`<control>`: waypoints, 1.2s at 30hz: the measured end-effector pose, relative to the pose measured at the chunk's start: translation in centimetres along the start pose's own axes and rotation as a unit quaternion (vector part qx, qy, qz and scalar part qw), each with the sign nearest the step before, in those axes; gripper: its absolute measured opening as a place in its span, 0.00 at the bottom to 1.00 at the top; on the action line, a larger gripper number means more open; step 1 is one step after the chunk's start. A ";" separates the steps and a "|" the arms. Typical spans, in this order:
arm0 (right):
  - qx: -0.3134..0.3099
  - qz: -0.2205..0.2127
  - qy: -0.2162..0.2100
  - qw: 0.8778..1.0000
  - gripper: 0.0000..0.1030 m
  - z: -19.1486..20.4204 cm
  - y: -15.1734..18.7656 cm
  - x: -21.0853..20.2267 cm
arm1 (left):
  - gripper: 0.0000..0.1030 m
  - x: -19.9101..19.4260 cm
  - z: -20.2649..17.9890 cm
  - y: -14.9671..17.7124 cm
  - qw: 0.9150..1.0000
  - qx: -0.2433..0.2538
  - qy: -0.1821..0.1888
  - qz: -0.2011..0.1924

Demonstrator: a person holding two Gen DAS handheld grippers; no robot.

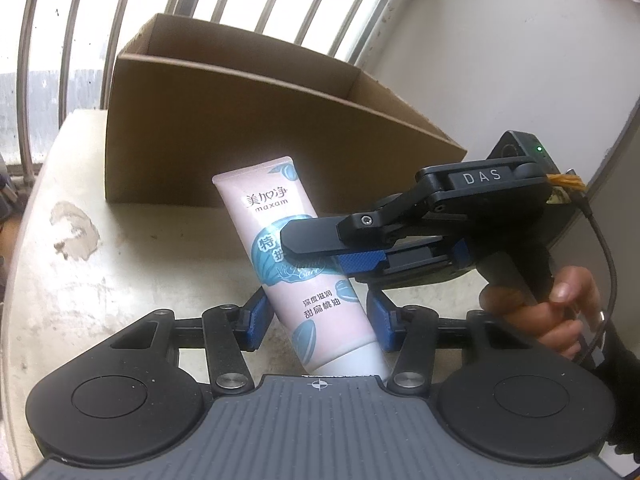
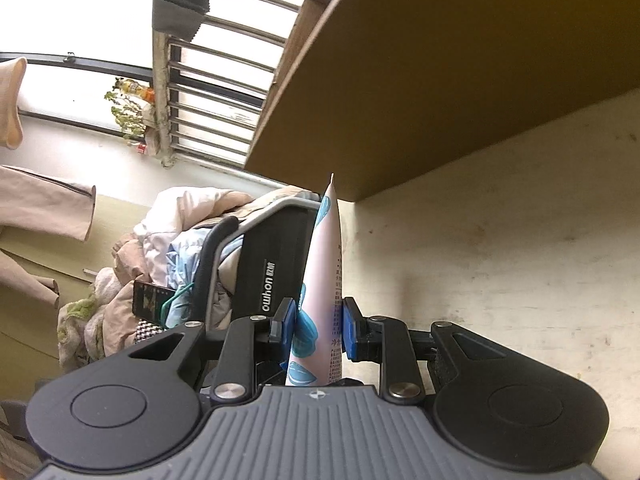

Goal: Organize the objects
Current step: 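Lift the tube upright with the right gripper and carry it over the box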

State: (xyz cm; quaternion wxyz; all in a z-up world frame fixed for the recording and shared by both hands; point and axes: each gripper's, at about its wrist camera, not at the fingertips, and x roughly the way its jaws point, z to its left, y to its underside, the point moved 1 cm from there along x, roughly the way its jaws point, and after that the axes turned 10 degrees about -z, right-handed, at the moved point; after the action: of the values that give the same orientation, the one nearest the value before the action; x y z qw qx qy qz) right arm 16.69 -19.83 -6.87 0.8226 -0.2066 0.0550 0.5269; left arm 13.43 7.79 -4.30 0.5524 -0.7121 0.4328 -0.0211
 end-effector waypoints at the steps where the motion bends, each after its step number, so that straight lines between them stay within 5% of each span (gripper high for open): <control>1: -0.001 0.000 -0.002 1.000 0.26 0.1 0.0 -0.1 | 0.49 -0.1 -0.2 -0.1 1.000 0.002 -0.002 0.000; 36: -0.058 -0.033 -0.047 0.997 0.26 7.6 -8.3 -0.3 | 0.50 1.6 -3.2 -10.7 0.992 0.103 -0.039 -0.059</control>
State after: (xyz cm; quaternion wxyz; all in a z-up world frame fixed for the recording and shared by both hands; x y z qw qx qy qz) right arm 23.00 -20.07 2.43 0.8281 -0.2307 -0.0211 0.5105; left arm 19.18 4.45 4.80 0.6371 -0.6757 0.3641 -0.0706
